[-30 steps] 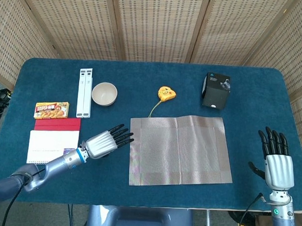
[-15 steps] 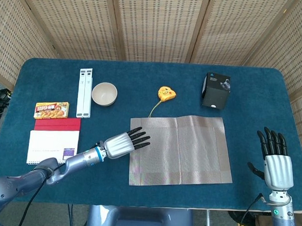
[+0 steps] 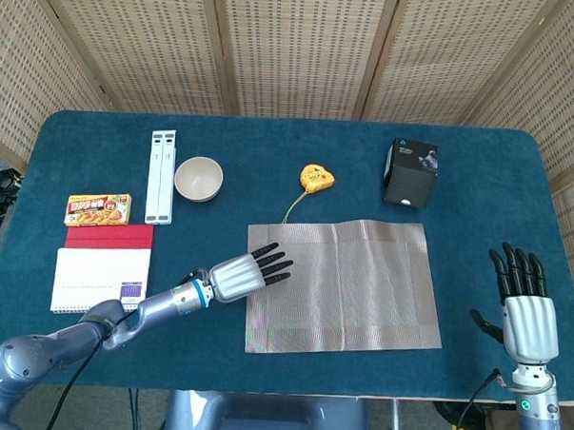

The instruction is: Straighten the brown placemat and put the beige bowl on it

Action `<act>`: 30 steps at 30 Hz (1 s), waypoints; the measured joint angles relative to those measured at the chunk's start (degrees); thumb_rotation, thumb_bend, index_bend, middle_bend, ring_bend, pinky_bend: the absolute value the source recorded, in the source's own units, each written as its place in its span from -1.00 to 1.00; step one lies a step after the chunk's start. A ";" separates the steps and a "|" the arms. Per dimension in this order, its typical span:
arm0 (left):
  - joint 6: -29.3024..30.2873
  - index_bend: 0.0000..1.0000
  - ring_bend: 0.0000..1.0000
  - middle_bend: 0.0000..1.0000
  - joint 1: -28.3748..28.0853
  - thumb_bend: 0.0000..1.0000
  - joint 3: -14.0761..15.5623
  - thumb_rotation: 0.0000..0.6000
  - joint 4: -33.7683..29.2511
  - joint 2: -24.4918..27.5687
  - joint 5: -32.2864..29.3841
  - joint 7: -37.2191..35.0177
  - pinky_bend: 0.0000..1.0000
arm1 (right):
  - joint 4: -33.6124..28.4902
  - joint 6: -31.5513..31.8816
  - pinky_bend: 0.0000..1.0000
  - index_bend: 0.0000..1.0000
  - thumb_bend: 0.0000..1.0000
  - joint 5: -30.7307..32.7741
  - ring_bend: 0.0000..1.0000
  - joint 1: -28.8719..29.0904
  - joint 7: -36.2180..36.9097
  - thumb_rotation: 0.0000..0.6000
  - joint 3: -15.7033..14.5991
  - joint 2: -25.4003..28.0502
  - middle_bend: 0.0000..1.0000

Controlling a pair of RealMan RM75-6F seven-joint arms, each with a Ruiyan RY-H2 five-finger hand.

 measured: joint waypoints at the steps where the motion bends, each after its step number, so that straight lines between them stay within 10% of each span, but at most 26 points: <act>1: -0.02 -0.75 -1.00 -1.00 -0.25 -0.73 0.05 1.00 0.10 -0.18 -0.12 -0.03 -1.00 | -0.05 0.00 -1.00 -1.00 -1.00 -0.02 -1.00 -0.03 0.04 1.00 0.04 0.04 -1.00; 30: -0.27 -0.39 -1.00 -1.00 -2.25 -0.08 0.33 1.00 0.48 -2.37 -3.70 -0.24 -1.00 | -1.72 1.10 -1.00 -1.00 -1.00 -1.90 -1.00 -0.95 0.73 1.00 0.67 1.08 -1.00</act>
